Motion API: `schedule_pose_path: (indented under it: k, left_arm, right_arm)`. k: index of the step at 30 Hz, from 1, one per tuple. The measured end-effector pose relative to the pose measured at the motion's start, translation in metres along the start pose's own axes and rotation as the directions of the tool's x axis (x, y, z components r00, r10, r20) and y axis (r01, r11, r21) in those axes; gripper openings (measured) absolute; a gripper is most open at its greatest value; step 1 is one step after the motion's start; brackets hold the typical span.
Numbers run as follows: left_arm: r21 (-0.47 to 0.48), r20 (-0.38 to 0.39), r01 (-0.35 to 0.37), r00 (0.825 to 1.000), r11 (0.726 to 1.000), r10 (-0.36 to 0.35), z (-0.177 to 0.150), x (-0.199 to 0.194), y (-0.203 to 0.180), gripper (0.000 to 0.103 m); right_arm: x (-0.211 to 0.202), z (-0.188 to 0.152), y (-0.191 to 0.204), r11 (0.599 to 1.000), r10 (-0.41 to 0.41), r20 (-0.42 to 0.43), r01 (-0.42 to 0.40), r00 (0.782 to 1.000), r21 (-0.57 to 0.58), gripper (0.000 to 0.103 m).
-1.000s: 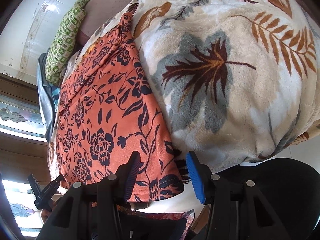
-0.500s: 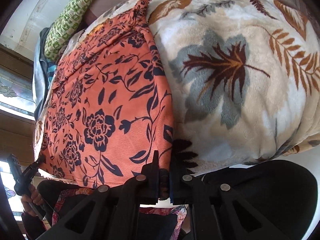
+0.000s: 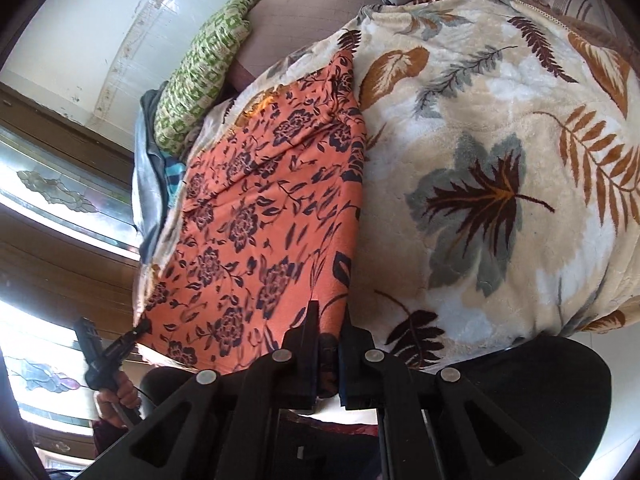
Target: Fold small clothes
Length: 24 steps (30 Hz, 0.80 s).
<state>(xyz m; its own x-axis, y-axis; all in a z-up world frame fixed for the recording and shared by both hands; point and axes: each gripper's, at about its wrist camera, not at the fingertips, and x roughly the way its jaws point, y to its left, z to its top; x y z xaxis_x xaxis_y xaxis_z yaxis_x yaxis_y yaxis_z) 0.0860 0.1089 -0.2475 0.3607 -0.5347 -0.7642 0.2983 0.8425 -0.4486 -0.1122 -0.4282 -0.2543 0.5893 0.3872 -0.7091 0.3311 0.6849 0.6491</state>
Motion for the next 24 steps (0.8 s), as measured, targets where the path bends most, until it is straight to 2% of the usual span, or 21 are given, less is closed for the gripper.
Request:
schedule_pose_path:
  k: [5,10,18,24]
  left_arm:
    - [-0.003,0.053,0.041,0.998,0.999,-0.041,0.030,-0.017,-0.006,0.008]
    - [0.012,0.106,0.059,0.993,0.998,-0.060,0.066,-0.030,-0.019,0.008]
    - [0.016,0.131,0.059,0.990,0.998,-0.060,0.142,-0.021,-0.033,0.008]
    - [-0.017,0.108,0.053,0.993,0.998,-0.050,0.226,0.023,-0.039,0.008]
  right_arm:
    - [-0.019,0.027,0.005,0.989,0.137,0.098,-0.141,0.986,0.034,0.007]
    - [-0.035,0.058,0.012,0.978,0.196,0.189,-0.206,0.962,0.038,0.007]
    - [-0.028,0.127,0.022,0.965,0.235,0.251,-0.257,0.939,0.058,0.007]
    - [0.006,0.211,0.032,0.965,0.210,0.287,-0.245,0.935,0.092,0.007]
